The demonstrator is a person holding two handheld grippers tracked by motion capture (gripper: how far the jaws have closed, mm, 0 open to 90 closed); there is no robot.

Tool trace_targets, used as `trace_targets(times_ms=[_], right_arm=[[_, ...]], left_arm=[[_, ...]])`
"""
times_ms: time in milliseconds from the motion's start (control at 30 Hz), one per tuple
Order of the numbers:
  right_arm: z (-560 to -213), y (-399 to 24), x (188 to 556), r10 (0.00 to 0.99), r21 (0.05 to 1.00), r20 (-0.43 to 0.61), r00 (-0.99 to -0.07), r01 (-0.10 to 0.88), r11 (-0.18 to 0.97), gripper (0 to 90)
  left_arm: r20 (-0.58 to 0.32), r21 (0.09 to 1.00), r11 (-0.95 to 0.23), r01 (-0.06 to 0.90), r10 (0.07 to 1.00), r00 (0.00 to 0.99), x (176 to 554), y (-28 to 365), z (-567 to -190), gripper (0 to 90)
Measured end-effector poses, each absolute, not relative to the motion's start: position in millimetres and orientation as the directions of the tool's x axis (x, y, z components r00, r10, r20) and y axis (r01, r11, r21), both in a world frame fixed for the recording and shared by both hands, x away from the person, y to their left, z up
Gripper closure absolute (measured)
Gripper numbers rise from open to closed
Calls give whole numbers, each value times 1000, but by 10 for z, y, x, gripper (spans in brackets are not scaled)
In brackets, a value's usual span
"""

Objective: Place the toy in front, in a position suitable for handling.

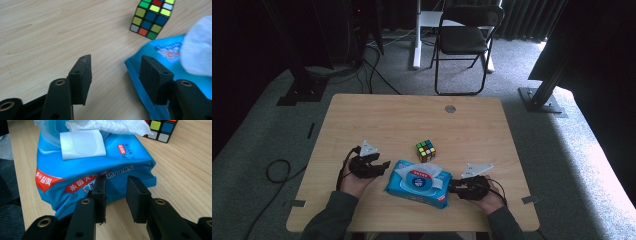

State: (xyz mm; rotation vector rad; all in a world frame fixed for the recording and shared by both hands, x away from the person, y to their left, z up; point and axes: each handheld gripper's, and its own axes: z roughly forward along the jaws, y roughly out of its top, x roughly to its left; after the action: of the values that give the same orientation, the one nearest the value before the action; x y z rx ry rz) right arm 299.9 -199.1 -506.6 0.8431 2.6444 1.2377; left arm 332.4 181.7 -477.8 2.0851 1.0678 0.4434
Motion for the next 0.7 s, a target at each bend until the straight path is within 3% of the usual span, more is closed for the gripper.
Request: trace_targets(times_ms=[233,467,700], right_arm=[[-5069,-1997,3010,526,734,143,-839,446,512,667],[-5065,-1989,3004,517,735,140,-845,439,517,708],[-5061,-1981,3005,517,734,139,-845,439,519,711]], left_arm=[[-12,744,-417,522,773,634,3077,1803,-4681,395],[-38,718,-460,523,724,689,2822,1792,-4720,365],[-36,695,-483,534,718,696,2801,1767,-4834,348]])
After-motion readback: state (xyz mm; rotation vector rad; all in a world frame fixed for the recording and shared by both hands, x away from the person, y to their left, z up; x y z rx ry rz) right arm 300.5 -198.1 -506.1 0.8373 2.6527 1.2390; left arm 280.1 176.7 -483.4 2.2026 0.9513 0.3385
